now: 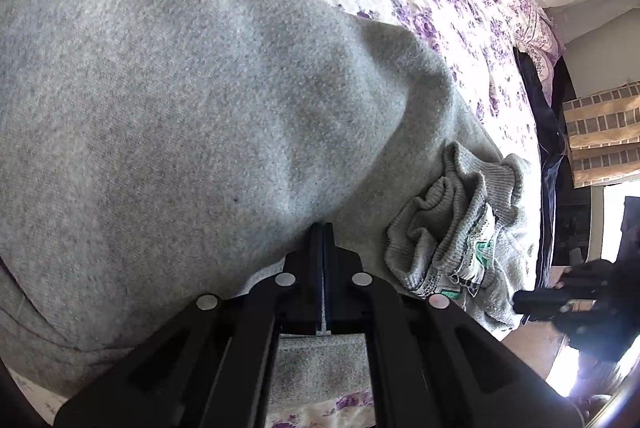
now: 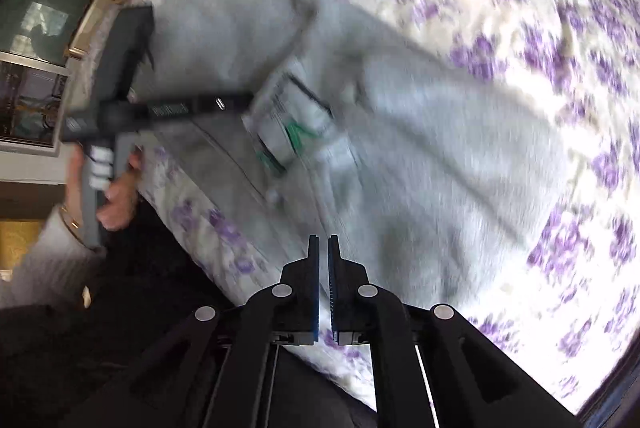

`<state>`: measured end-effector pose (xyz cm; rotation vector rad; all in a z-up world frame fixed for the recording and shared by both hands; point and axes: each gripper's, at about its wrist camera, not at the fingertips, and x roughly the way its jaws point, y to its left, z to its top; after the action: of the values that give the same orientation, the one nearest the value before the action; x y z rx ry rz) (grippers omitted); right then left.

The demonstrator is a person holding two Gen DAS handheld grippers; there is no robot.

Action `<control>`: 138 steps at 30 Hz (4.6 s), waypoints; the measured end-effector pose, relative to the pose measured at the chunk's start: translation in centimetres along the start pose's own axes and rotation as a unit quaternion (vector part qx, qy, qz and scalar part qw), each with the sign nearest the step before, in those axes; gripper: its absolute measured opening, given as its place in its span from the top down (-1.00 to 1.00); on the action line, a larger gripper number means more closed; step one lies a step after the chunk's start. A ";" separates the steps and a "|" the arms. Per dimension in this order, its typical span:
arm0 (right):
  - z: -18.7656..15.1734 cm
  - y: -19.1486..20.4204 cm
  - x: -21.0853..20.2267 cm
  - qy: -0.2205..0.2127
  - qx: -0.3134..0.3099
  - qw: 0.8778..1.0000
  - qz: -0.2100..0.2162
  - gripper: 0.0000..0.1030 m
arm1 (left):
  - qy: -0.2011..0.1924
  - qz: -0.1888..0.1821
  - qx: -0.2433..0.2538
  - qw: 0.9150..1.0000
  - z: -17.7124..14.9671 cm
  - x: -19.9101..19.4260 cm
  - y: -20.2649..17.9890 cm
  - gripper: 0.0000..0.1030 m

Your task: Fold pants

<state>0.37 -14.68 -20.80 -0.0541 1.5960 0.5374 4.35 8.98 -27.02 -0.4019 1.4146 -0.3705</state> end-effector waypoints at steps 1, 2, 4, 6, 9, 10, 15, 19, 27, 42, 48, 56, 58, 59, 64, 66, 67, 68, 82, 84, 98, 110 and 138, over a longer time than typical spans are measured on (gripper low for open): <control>-1.1 -0.6 1.8 0.014 0.010 1.000 -0.011 0.89 | 0.001 0.002 -0.001 1.000 0.1 0.0 -0.1 0.98; -1.8 -1.0 3.1 0.008 0.020 1.000 -0.010 0.91 | 0.003 0.004 0.000 1.000 0.1 -0.1 -0.3 0.98; -2.2 -1.0 2.6 -0.014 0.028 1.000 -0.002 0.91 | 0.002 0.026 0.008 1.000 0.0 -0.6 -1.1 0.98; -1.7 -1.1 0.1 -0.045 0.037 0.998 0.008 0.89 | -0.008 0.047 0.025 0.999 -0.2 -1.8 -2.2 0.98; -0.9 -2.5 -4.5 -0.133 0.060 0.989 -0.020 0.88 | -0.047 0.035 0.036 0.998 -1.0 -5.2 -3.3 0.93; -0.5 -3.4 -5.5 -0.157 0.071 0.984 -0.046 0.88 | -0.064 0.030 0.033 0.997 -1.3 -6.7 -3.3 0.91; 2.0 -8.7 -3.7 -0.166 0.106 0.977 -0.082 0.88 | -0.137 0.048 -0.025 0.989 -2.5 -12.9 -0.2 0.48; 3.1 -8.9 0.6 -0.141 0.098 0.979 -0.108 0.88 | -0.177 0.079 -0.138 0.971 -4.0 -16.3 6.2 -0.41; 3.2 -8.7 -0.1 -0.131 0.098 0.982 -0.096 0.88 | -0.154 -0.016 -0.282 0.947 -5.0 -14.0 14.4 -0.50; 3.1 -0.4 -2.1 -0.131 0.014 0.991 0.005 0.82 | -0.157 0.114 -0.096 0.976 -0.1 -11.9 4.8 0.61; 6.8 8.9 4.8 -0.085 -0.083 0.988 0.099 0.74 | -0.203 0.111 -0.032 0.972 -1.0 -14.3 0.4 0.61; 9.6 12.1 7.0 -0.071 -0.106 0.990 0.066 0.75 | -0.186 0.107 -0.050 0.975 -0.7 -12.6 1.9 0.61; 11.2 11.6 5.2 -0.104 -0.098 0.990 0.017 0.75 | -0.188 0.090 -0.061 0.976 -0.8 -12.9 2.7 0.61; 12.2 11.2 4.9 -0.106 -0.092 0.990 0.001 0.76 | -0.187 0.087 -0.064 0.976 -0.9 -13.0 2.9 0.61; 16.0 9.9 7.8 -0.067 -0.061 0.996 -0.002 0.89 | -0.187 0.078 -0.052 0.978 -0.9 -13.1 2.3 0.61; 16.8 9.7 7.4 -0.077 -0.041 0.996 0.011 0.90 | -0.189 0.086 -0.037 0.978 -0.9 -13.1 1.5 0.61; 17.1 9.3 6.8 -0.086 -0.025 0.996 0.020 0.90 | -0.189 0.090 -0.029 0.977 -0.9 -13.1 1.0 0.61; 17.3 8.8 6.0 -0.095 -0.006 0.995 0.029 0.89 | -0.189 0.093 -0.022 0.977 -0.8 -13.2 0.7 0.61; 16.7 5.5 -1.9 -0.157 -0.009 0.987 0.024 0.81 | -0.177 0.092 0.082 0.976 -0.4 -13.3 -6.8 0.61; 14.3 2.8 -5.6 -0.188 0.003 0.982 -0.007 0.79 | -0.171 0.092 0.121 0.973 -0.8 -12.6 -9.0 0.61; -5.0 -12.6 -2.9 -0.187 0.203 0.960 -0.056 0.78 | 0.017 0.074 0.381 0.922 -7.0 6.0 -21.5 0.50; -5.0 -9.3 -6.7 -0.249 0.184 0.951 0.006 -0.35 | 0.032 0.045 0.420 0.906 -9.1 4.9 -23.7 -0.37; -4.8 -8.5 -2.9 -0.153 0.153 0.976 -0.040 0.24 | -0.009 0.113 0.363 0.925 -3.0 4.0 -21.6 -0.25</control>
<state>-0.79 -24.80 -20.59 0.1870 1.3508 0.2195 1.66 -12.03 -20.50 0.3601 1.1875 -0.6629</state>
